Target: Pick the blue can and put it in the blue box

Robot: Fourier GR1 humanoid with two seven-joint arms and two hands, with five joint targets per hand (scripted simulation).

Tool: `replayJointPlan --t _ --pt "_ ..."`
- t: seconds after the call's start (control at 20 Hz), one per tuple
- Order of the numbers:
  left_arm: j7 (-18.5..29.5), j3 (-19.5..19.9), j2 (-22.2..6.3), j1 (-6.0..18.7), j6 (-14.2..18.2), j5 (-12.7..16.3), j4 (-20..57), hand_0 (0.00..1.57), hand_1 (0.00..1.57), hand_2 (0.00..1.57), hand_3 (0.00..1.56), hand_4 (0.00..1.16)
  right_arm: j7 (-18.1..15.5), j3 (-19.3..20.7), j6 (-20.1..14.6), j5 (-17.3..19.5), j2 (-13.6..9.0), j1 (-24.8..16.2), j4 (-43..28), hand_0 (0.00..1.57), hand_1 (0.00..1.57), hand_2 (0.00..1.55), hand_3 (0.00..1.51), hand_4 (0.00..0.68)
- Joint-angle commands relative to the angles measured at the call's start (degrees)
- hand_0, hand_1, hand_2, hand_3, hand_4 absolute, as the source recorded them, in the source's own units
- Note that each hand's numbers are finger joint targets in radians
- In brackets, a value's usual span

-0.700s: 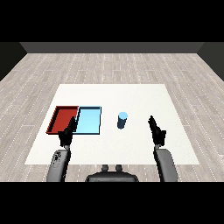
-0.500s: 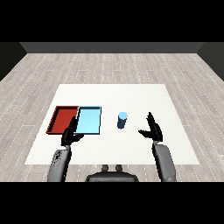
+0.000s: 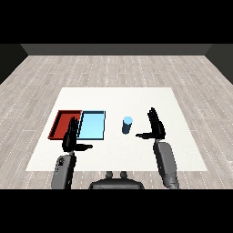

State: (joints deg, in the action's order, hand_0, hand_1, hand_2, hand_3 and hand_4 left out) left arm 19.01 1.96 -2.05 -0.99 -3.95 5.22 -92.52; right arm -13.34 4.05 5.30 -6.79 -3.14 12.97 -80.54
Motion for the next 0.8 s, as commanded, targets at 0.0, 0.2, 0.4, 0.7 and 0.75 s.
replayJointPlan --t 0.0,0.2,0.4,0.7,0.75 --pt "7.16 0.23 0.99 -0.37 -1.73 0.94 1.85 0.00 0.00 0.00 0.00 0.00 -6.31 2.13 2.36 -1.30 -0.86 2.73 5.50 0.00 0.00 0.00 0.00 0.000" --pt "4.86 3.23 -0.85 6.12 -1.73 2.51 6.89 0.00 0.00 0.00 0.00 0.00 -1.75 0.12 0.82 -1.25 0.27 3.06 1.84 0.00 0.00 0.00 0.00 0.000" --pt "3.76 1.37 -0.21 -0.11 -2.02 3.29 0.07 0.00 0.00 0.00 0.00 0.00 -3.98 1.80 2.03 -2.31 -0.89 4.56 6.26 0.00 0.00 0.00 0.00 0.000" --pt "10.55 1.09 1.36 2.59 -0.38 0.22 9.03 0.00 0.00 0.00 0.00 0.00 -1.81 1.82 0.03 -2.71 0.04 3.96 6.52 0.00 0.00 0.00 0.00 0.000" --pt "6.79 0.08 0.76 -0.26 -0.91 1.01 2.06 0.00 0.00 0.00 0.00 0.00 -3.28 2.69 1.30 -3.64 -0.07 8.06 12.32 0.00 0.00 0.00 0.00 0.000"
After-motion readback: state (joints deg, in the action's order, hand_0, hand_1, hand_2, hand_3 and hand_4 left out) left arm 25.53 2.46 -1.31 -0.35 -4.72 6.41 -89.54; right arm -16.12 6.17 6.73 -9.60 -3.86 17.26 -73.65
